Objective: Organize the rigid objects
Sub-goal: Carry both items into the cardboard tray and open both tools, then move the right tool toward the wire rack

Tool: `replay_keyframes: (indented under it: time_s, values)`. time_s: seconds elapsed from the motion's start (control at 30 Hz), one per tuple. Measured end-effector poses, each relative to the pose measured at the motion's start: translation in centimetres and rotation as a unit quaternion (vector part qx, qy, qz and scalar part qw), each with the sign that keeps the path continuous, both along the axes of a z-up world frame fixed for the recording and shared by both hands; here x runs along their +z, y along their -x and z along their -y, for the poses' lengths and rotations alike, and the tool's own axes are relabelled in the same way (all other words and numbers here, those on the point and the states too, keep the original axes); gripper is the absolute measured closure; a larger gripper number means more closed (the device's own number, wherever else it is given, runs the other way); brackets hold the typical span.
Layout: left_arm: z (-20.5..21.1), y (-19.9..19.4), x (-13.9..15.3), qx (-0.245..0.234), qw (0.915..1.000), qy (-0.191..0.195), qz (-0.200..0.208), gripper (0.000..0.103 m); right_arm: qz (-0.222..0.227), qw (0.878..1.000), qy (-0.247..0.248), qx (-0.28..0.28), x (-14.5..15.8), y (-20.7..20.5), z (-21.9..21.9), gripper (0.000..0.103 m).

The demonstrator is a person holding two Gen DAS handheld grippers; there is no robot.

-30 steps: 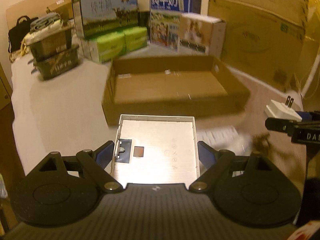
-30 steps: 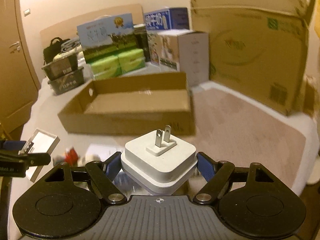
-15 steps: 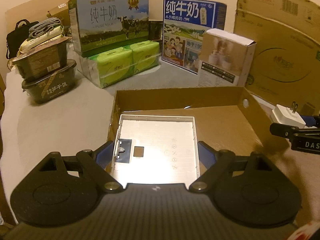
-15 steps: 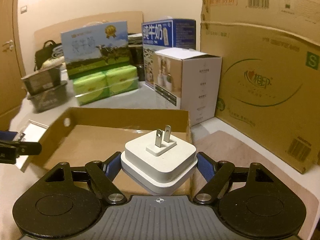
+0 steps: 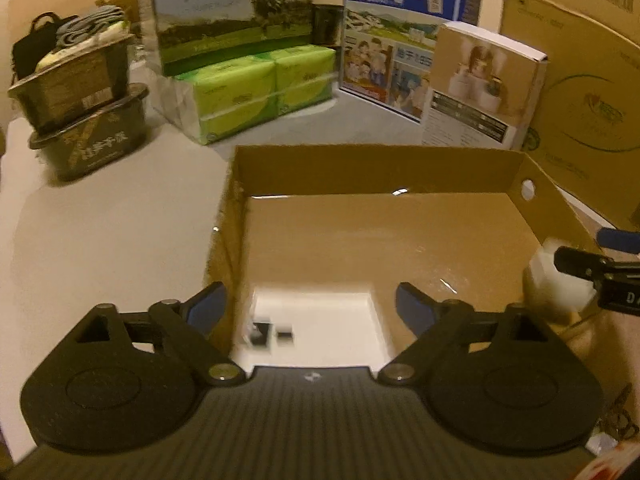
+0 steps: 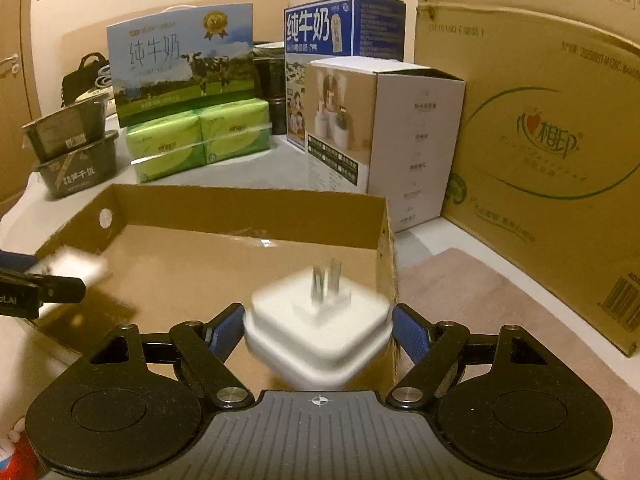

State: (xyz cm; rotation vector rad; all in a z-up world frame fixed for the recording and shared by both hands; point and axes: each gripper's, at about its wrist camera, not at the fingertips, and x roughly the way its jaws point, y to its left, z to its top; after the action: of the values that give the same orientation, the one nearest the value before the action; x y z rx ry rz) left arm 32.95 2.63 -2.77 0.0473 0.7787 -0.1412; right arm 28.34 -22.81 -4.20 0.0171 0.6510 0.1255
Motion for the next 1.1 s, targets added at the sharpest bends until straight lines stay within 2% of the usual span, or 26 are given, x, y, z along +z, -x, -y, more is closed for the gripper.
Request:
replay_keyframes:
  time_s: [0.27, 0.57, 0.8, 1.1]
  values:
    - [-0.5, 2.6, 2.7, 0.006, 0.9997, 0.008, 0.024, 0.011, 0.006, 1.0, -0.011, -0.015, 1.6, 1.3, 0.1, 0.018]
    - [-0.5, 8.7, 5.6, 0.006, 0.9991, 0.012, 0.039, 0.011, 0.008, 0.999, -0.017, -0.031, 4.2, 6.0, -0.2, 0.018]
    - [-0.3, 14.4, 6.2, 0.008, 0.9992, 0.014, 0.038, 0.011, -0.004, 0.999, -0.027, -0.042, 5.5, 11.0, -0.7, 0.018]
    - [-0.6, 20.5, 5.2, 0.016, 0.9994, 0.014, 0.027, 0.011, -0.013, 0.998, -0.04, -0.052, 5.6, 17.5, -1.3, 0.018]
